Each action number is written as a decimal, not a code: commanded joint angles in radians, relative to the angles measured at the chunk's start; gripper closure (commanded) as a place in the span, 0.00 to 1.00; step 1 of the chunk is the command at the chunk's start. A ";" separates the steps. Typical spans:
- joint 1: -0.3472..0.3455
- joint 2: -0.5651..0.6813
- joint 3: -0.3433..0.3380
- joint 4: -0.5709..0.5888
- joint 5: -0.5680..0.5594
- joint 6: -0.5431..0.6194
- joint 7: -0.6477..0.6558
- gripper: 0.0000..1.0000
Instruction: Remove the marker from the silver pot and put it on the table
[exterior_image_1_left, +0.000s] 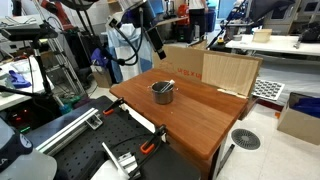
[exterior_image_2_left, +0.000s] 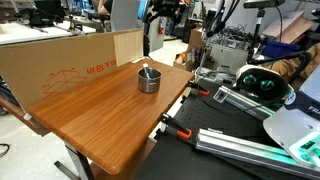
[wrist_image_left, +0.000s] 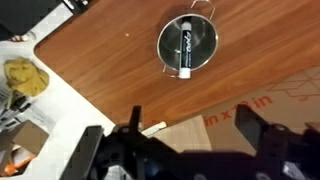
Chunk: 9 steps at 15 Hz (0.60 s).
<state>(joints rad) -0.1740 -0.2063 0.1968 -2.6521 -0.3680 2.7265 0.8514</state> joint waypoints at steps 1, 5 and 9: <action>-0.054 0.024 0.033 -0.007 -0.149 0.073 0.142 0.00; -0.086 0.079 0.043 0.020 -0.299 0.077 0.294 0.00; -0.092 0.152 0.036 0.055 -0.418 0.070 0.419 0.00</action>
<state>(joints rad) -0.2400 -0.1156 0.2201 -2.6347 -0.6951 2.7726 1.1743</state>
